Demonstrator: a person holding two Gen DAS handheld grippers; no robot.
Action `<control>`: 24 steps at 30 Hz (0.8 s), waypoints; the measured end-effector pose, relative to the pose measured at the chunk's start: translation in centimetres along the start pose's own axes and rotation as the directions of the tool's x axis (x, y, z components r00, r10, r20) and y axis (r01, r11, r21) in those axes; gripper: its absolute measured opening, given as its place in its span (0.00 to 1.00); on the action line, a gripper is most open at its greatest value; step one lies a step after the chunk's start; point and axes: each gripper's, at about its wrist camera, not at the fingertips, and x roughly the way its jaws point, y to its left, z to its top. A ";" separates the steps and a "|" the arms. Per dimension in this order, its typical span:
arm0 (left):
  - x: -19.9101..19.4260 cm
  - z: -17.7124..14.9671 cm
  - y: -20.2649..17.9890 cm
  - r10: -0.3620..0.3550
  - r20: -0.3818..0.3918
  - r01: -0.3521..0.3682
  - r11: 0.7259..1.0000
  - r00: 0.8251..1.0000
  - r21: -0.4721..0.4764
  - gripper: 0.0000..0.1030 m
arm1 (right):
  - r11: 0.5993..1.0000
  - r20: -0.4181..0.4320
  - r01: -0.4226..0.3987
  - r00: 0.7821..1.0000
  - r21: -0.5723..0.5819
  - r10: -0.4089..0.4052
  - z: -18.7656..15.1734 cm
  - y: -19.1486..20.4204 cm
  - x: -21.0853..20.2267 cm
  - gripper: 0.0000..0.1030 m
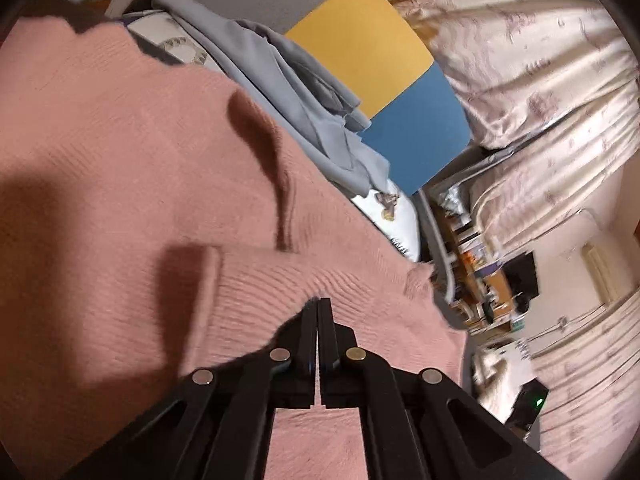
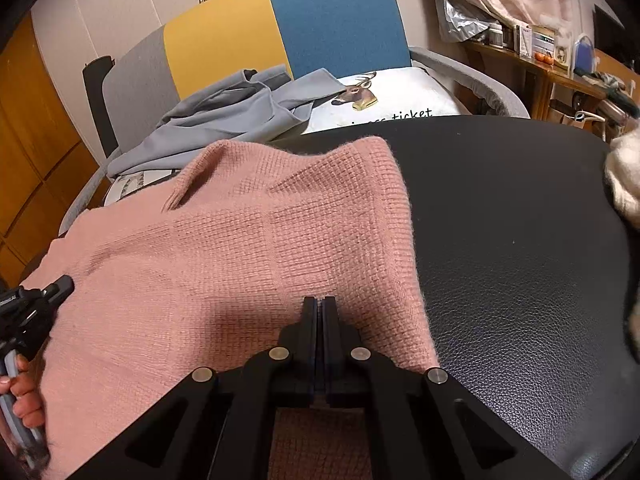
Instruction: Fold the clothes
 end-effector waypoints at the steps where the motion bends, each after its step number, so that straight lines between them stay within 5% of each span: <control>1: -0.6 0.1 -0.4 0.028 0.010 -0.028 0.999 1.000 0.030 0.04 | 1.000 0.000 -0.001 1.000 0.001 0.001 0.0 0.0 0.0 0.00; 3: -1.8 -0.2 -1.5 0.025 0.028 -0.028 0.996 0.999 0.088 0.14 | 1.000 -0.001 -0.003 1.000 0.004 0.003 0.1 0.0 0.0 0.00; 7: -2.1 -1.3 -4.8 0.056 0.061 -0.071 0.958 0.997 0.279 0.16 | 0.997 0.012 0.004 1.000 -0.076 -0.003 0.8 1.7 -1.2 0.02; 9: -1.2 -1.6 -5.7 0.107 0.071 -0.125 0.930 0.992 0.347 0.16 | 0.987 0.040 -0.083 0.995 -0.137 0.089 1.8 4.1 -2.3 0.02; 12: 1.2 -1.4 -4.4 0.189 0.004 -0.182 0.937 0.982 0.300 0.14 | 0.945 0.030 -0.228 0.970 -0.235 0.241 3.2 8.5 -2.5 0.02; 16: 1.4 -1.4 -3.3 0.158 0.000 -0.153 0.955 0.987 0.255 0.13 | 0.873 -0.114 -0.381 0.925 -0.304 0.363 3.8 14.6 1.1 0.02; 19: 1.5 -1.6 -3.1 0.157 -0.003 -0.151 0.954 0.988 0.259 0.13 | 0.876 -0.186 -0.363 0.930 -0.318 0.318 3.9 16.3 4.7 0.00; 24: 1.7 -1.5 -2.2 0.118 -0.020 -0.110 0.970 0.993 0.217 0.09 | 0.949 -0.076 -0.289 0.957 -0.125 0.281 5.1 11.9 5.9 0.00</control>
